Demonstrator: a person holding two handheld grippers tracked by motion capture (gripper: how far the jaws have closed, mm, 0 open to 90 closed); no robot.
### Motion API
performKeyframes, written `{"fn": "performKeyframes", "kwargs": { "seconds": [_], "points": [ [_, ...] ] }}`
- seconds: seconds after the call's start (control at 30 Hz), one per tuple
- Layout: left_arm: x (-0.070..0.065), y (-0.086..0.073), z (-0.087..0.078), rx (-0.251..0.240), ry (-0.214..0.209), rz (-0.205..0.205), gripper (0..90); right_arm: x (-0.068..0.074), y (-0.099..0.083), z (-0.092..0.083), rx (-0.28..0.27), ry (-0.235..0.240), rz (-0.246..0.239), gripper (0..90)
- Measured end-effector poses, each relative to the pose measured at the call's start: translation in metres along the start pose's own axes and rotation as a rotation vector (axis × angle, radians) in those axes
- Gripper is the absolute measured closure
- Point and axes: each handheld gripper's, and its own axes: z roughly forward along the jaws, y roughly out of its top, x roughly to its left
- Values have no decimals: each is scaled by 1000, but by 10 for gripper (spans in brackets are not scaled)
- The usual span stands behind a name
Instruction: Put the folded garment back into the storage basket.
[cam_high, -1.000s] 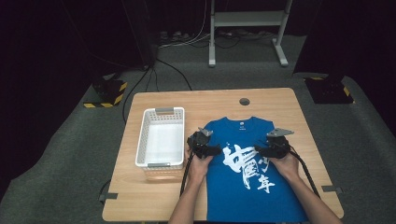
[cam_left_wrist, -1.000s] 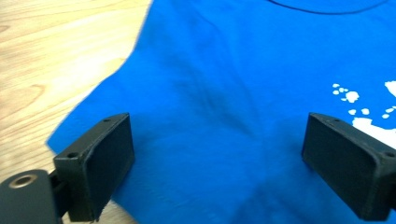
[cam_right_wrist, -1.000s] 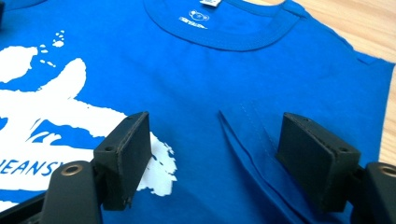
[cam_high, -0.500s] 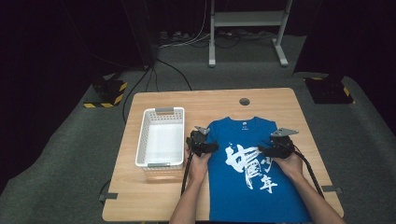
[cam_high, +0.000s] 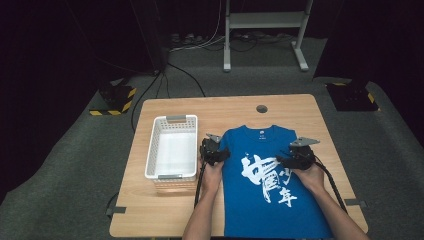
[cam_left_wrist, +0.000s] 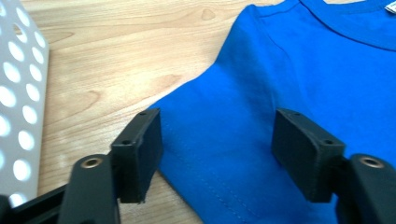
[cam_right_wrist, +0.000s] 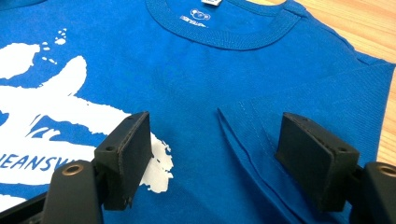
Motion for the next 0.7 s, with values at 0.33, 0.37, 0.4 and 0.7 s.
{"fn": "performKeyframes", "kwargs": {
  "seconds": [0.33, 0.37, 0.4, 0.7],
  "points": [
    [2, 0, -1, -4, 33, 5, 527, 0, 0, 0, -1, -1, -2, 260],
    [2, 0, -1, -6, 33, 7, 546, 0, 0, 0, -1, -2, -2, 261],
    [2, 0, -1, -9, 34, 9, 578, 0, 0, 0, -1, -2, -3, 261],
    [2, 0, -2, -7, 17, 22, 764, 0, 0, 0, -2, -3, -4, 261]
  ]
}}
